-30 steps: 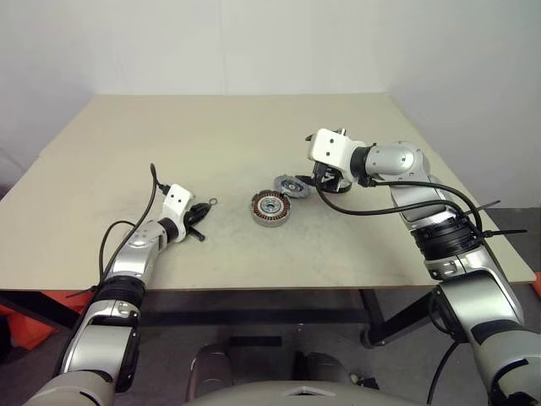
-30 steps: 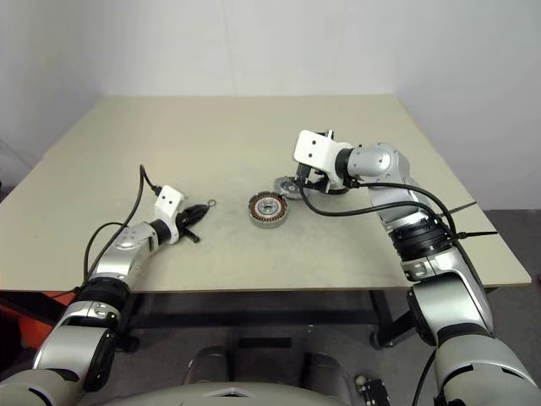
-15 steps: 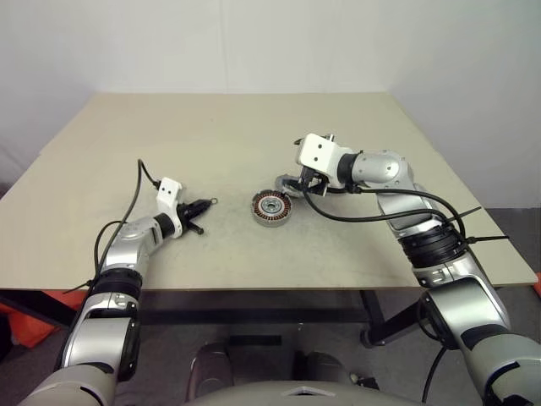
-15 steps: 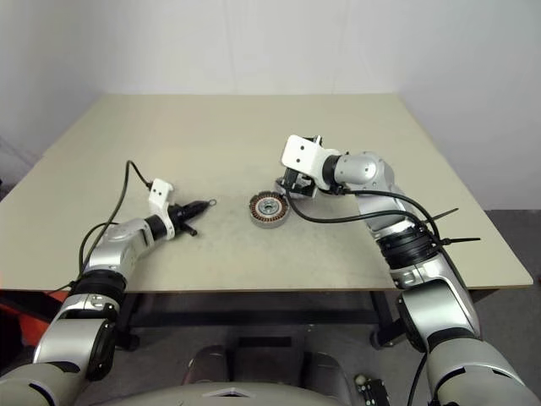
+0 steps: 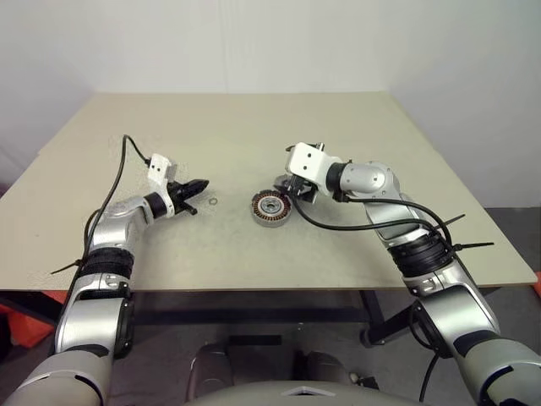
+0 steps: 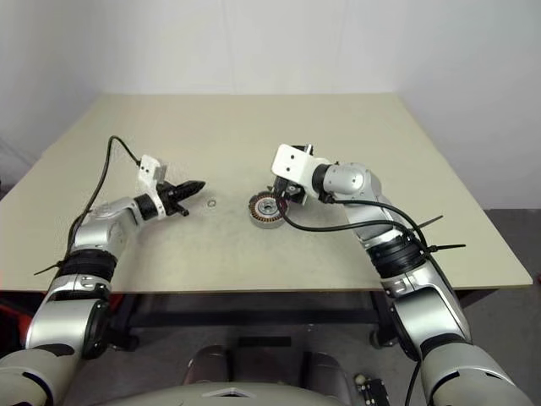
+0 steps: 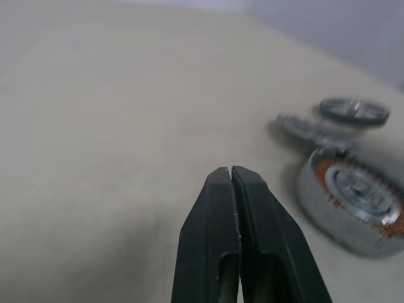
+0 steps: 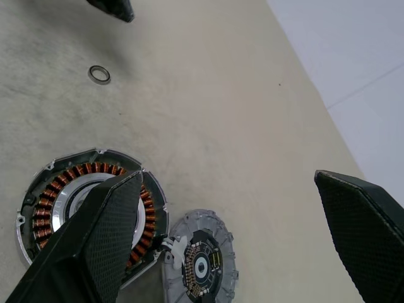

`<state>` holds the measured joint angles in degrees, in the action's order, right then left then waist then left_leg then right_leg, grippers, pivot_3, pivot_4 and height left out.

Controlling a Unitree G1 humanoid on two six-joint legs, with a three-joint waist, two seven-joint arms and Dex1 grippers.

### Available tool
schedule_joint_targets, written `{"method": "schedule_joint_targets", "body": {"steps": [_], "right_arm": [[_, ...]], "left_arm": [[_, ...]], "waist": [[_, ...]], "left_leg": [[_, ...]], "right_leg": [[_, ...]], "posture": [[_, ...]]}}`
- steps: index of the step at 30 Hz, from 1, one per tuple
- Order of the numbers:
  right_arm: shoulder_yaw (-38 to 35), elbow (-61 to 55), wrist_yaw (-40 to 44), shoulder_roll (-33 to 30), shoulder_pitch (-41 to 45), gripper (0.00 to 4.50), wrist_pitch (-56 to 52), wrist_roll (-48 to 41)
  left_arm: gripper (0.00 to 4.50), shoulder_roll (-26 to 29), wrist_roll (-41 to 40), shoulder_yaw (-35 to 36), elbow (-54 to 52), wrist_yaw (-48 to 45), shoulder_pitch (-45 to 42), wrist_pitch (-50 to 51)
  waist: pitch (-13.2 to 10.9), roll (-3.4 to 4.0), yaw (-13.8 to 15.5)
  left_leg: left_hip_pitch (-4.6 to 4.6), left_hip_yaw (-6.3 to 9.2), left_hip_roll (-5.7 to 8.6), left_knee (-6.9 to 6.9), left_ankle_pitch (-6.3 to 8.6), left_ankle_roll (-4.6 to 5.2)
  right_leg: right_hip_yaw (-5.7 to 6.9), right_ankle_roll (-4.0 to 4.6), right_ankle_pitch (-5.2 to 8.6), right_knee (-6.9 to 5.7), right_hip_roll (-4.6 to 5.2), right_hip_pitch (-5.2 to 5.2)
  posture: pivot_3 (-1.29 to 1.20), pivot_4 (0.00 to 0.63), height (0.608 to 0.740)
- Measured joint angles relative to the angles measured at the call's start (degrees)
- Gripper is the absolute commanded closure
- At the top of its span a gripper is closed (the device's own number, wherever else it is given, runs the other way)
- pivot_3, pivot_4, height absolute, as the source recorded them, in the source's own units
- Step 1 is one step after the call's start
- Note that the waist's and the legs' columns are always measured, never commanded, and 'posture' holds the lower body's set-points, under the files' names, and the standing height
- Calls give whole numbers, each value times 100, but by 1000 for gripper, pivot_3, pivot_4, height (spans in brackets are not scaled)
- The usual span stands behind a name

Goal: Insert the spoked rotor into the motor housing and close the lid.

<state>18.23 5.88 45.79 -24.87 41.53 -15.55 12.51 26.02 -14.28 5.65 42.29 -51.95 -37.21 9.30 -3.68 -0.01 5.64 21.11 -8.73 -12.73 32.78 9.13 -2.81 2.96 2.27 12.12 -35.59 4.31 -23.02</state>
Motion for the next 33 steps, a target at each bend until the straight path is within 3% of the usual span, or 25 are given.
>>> {"method": "schedule_joint_targets", "body": {"steps": [4, 14, 17, 20, 33], "right_arm": [[2, -1, 1, -3, -15, 0, -6, -5], [2, -2, 3, -31, -21, 0, -6, -5], [2, -2, 3, -35, -28, 0, -6, -5], [2, -2, 3, -43, -63, 0, -6, -4], [2, -2, 1, -66, -80, 0, -9, 1]], "left_arm": [[3193, -77, 343, -138, 261, 307, 0, -328], [3193, -359, 642, -355, 490, 504, 0, -581], [2628, -394, 673, -363, 524, 529, 0, -646], [1676, -396, 771, -368, 626, 719, -4, -709], [1676, -521, 1043, -393, 930, 1163, -89, -875]], "waist": [[0, 0, 7], [-1, -1, 6], [-1, -1, 7], [-1, -1, 6], [-1, -1, 27]], "left_leg": [[2, 1, 0, 0, 0, 0], [1, 2, 0, 0, -1, -2], [1, 2, 0, 0, -1, -2], [1, 2, 0, 0, -1, -2], [-3, 4, 2, 1, -2, -3]], "right_leg": [[1, 0, 0, 1, 0, 0], [1, 1, -1, 0, 0, 1], [1, 1, -1, 0, 0, 1], [1, 1, -1, 0, 0, 1], [1, 0, -1, -1, 2, 8]], "posture": [[0, 0, 740], [0, 0, 740], [0, 0, 740], [0, 0, 740], [0, 0, 740]]}}
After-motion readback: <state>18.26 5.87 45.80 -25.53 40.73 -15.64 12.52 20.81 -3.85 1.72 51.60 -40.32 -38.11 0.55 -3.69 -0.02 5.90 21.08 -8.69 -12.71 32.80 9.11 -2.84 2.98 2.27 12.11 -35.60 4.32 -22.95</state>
